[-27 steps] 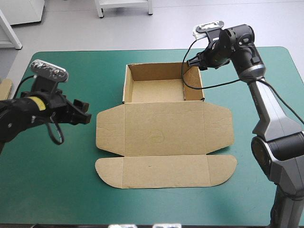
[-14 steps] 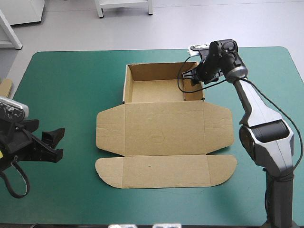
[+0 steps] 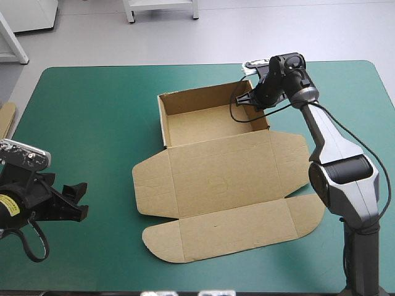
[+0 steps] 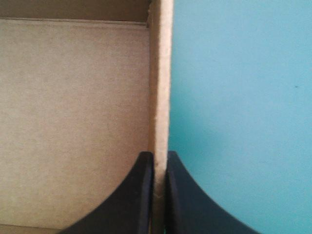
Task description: Fold the box
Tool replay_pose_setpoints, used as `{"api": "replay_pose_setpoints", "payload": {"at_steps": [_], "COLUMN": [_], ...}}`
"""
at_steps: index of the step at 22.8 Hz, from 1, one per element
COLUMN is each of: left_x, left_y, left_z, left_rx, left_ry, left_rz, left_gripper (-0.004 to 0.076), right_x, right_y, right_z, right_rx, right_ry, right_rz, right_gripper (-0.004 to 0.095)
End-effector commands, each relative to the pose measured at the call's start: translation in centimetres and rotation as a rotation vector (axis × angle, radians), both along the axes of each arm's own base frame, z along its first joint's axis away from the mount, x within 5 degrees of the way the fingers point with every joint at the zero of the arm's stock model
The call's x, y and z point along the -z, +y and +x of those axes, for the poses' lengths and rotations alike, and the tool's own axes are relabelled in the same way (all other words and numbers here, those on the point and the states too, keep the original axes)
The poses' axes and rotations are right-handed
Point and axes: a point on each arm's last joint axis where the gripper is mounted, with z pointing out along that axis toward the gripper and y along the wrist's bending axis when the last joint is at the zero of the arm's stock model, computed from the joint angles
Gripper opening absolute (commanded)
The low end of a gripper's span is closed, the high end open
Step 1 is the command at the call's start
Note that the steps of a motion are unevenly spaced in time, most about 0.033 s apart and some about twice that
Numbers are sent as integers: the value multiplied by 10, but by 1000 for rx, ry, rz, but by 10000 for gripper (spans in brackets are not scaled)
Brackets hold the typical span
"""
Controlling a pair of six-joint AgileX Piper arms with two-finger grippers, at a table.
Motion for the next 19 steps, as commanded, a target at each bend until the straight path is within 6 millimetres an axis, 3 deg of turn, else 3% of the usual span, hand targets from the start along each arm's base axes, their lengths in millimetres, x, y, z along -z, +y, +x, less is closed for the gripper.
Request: {"api": "replay_pose_setpoints", "payload": {"at_steps": [1,5,7,8,10,15,19], "left_x": [-9,-10,-11,-11,-12,-12,-11], "left_y": [0,0,0,-1,-1,0,0], "left_z": [-1,0,1,1,1,2,1], "left_rx": [-4,-5,-4,-3,-3,-6,1], "left_ry": [-50,-67,-78,-87,-94,-95,-95], "left_rz": [-30,-32,-36,-39,-41,-35,-18], "left_gripper": [463,454,454,454,454,454,454], "right_x": [-40,-58,-74,-78,-76,-63,-62], "right_y": [-31,-96,-140,-174,-219,-281,-315], "right_z": [-6,-5,-15,-26,-43,-61,-71], "right_rx": [43,142,212,265,351,472,543], "right_ry": [-120,-151,-171,-159,-108,-56,-80], "right_rz": [-140,-167,-198,-273,-392,-415,-422], "right_gripper": [-17,-17,-16,-15,-15,-15,-15]}}
